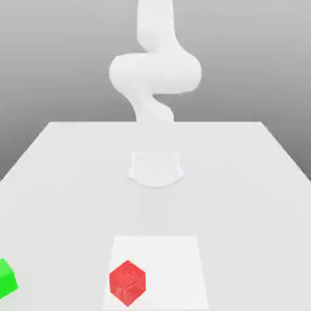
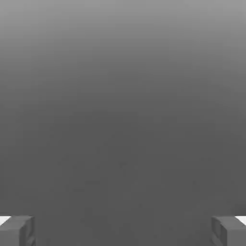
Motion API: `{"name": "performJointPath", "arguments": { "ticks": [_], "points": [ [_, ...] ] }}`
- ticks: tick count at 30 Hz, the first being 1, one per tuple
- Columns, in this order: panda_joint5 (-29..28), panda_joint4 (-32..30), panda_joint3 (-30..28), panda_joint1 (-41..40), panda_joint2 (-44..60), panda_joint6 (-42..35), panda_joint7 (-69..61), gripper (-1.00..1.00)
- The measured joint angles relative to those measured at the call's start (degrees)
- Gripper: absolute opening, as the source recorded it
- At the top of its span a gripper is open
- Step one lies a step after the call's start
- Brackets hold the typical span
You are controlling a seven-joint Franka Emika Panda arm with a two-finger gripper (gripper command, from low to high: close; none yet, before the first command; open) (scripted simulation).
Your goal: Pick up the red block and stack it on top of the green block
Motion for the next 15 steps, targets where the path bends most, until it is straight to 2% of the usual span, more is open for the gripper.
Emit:
{"name": "performJointPath", "arguments": {
  "ticks": [8, 15],
  "points": [
    [-4.29, -3.78, 4.11, -6.38, 17.11, 6.70, 13.33, 0.00],
    [-6.92, -7.01, 5.04, -9.58, 31.71, 12.45, 24.02, 0.00]
  ]
}}
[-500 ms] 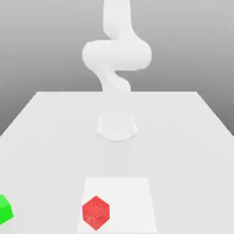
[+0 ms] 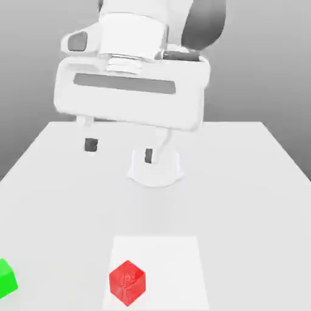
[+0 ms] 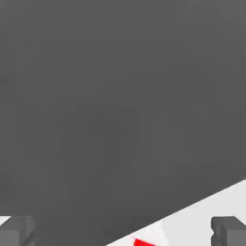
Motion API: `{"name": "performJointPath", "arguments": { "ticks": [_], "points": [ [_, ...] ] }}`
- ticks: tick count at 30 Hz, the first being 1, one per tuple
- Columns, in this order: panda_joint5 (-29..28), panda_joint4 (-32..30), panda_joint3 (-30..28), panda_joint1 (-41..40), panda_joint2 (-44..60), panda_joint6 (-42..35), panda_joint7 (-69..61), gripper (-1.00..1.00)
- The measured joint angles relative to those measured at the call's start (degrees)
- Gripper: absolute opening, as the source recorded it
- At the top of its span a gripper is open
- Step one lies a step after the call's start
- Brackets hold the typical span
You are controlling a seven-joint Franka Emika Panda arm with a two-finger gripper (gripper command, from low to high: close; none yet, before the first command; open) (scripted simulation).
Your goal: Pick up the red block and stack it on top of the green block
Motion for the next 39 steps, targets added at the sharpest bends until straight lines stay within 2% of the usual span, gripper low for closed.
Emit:
{"name": "performJointPath", "arguments": {
  "ticks": [5, 9, 14, 15, 22, 27, 35, 38, 39],
  "points": [
    [0.84, -2.38, -0.40, -1.42, 10.10, 4.31, 5.69, 0.00],
    [4.08, -4.20, -0.16, -1.75, 17.86, 8.00, 8.19, 0.00],
    [2.80, -3.23, -1.96, -0.44, 28.08, 16.01, 10.21, 0.00],
    [2.47, -3.03, -2.33, -0.13, 29.44, 17.14, 10.47, -1.00],
    [2.43, -3.04, -2.28, -0.17, 29.41, 17.21, 10.53, -1.00],
    [4.94, -4.28, -0.70, -1.55, 20.57, 9.61, 8.82, -1.00],
    [10.26, 6.51, -11.63, -11.72, 22.83, 1.12, 16.15, -1.00],
    [13.08, 10.65, -14.01, -15.09, 29.37, 3.33, 17.66, -1.00],
    [13.69, 11.12, -13.92, -15.63, 31.35, 4.80, 17.54, 1.00]
  ]
}}
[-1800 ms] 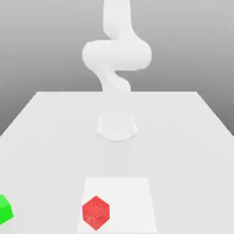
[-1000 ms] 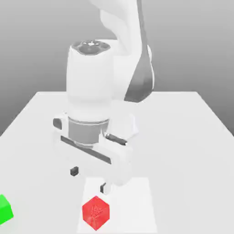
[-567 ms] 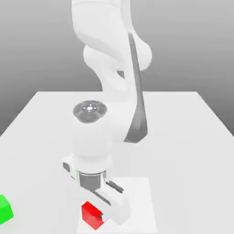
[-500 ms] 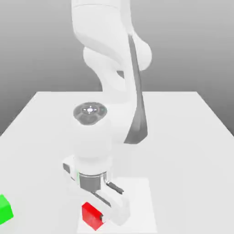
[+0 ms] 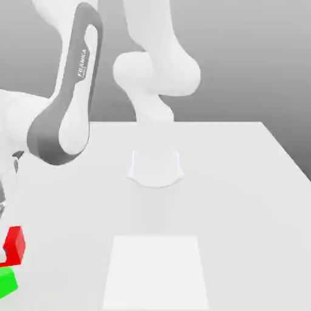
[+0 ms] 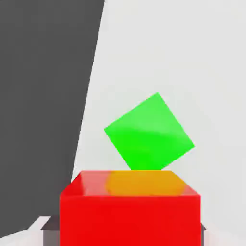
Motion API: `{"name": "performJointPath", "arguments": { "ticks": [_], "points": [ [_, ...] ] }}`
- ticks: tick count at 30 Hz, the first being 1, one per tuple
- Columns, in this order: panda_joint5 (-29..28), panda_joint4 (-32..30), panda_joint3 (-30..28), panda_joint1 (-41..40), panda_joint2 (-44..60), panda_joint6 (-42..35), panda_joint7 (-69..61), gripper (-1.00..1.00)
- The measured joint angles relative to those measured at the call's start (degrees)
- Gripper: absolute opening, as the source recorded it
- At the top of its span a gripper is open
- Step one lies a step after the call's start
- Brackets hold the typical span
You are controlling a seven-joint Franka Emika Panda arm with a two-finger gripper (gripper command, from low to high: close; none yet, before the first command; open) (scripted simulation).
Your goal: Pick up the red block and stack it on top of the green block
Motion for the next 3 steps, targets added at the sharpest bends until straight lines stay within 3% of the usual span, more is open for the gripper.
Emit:
{"name": "performJointPath", "arguments": {
  "ticks": [3],
  "points": [
    [0.00, 0.00, 0.00, 0.00, 0.00, 0.00, 0.00, 1.00]
  ]
}}
